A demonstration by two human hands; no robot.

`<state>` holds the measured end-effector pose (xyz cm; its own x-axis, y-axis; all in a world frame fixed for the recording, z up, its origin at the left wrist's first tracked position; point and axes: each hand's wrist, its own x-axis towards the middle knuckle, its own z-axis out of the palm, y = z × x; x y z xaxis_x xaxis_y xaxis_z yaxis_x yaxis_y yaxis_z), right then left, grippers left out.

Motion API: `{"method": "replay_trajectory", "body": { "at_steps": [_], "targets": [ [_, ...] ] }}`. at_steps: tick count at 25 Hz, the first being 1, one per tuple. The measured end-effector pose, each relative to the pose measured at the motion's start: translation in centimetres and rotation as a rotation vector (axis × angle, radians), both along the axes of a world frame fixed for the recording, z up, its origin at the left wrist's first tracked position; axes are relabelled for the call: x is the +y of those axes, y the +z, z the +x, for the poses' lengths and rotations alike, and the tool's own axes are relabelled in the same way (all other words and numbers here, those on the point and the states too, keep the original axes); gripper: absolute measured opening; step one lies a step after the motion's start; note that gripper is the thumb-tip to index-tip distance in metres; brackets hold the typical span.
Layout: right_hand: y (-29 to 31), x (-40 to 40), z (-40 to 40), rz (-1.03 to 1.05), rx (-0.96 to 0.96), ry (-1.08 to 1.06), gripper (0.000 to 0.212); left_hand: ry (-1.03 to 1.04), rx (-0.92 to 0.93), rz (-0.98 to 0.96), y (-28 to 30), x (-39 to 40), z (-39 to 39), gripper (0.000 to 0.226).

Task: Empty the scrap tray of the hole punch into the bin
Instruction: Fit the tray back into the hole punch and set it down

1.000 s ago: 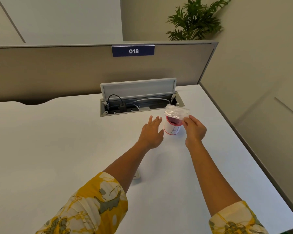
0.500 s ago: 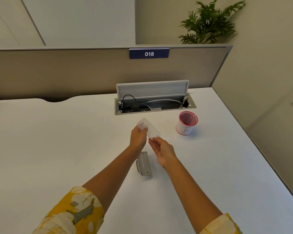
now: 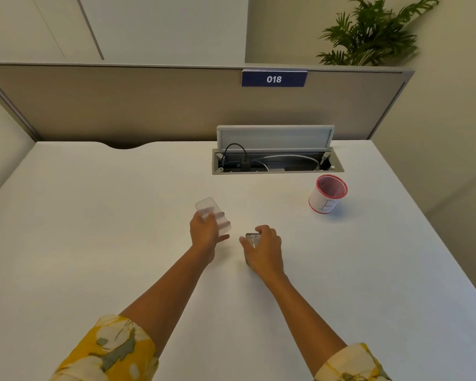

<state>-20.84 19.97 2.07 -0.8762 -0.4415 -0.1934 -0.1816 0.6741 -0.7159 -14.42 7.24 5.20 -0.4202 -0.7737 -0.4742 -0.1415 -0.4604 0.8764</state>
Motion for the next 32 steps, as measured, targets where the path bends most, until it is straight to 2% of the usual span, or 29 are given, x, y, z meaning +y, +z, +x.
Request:
{"method": "replay_trajectory", "body": {
  "at_steps": [2,8,10,14,16,19,24,27,32],
  "targets": [
    [-1.3,0.7,0.7,0.124,0.121,0.078,0.051,-0.003,-0.028,0.010,-0.6,-0.8,1.5,0.030],
    [-1.6,1.0,1.3,0.206,0.226,0.021,0.041,-0.008,-0.013,0.083,-2.4,-1.4,4.1,0.033],
    [-1.4,1.2,1.1,0.202,0.219,-0.005,0.040,-0.017,0.016,0.112,-2.5,-1.1,4.6,0.033],
    [-1.5,1.6,0.0,0.145,0.181,-0.086,0.022,-0.081,0.080,0.168,-2.2,-0.8,5.4,0.035],
    [-1.4,1.8,-1.1,0.119,0.091,-0.163,0.023,-0.143,0.102,0.168,-2.3,-0.9,5.6,0.038],
    [-0.7,1.9,-2.4,-0.023,-0.203,-0.226,0.021,-0.186,0.120,0.184,-2.5,-1.0,5.6,0.035],
    [2.1,0.2,-1.1,-0.561,-0.714,-0.179,0.028,-0.166,0.151,0.242,-3.0,-0.4,5.1,0.039],
    [3.2,-1.2,0.0,-0.660,-0.749,-0.062,0.033,-0.194,0.169,0.253,-3.1,0.4,4.6,0.036],
    [2.4,-1.8,2.0,-0.538,-0.511,0.003,0.040,-0.228,0.244,0.292,-2.4,1.2,4.2,0.038]
  ]
}}
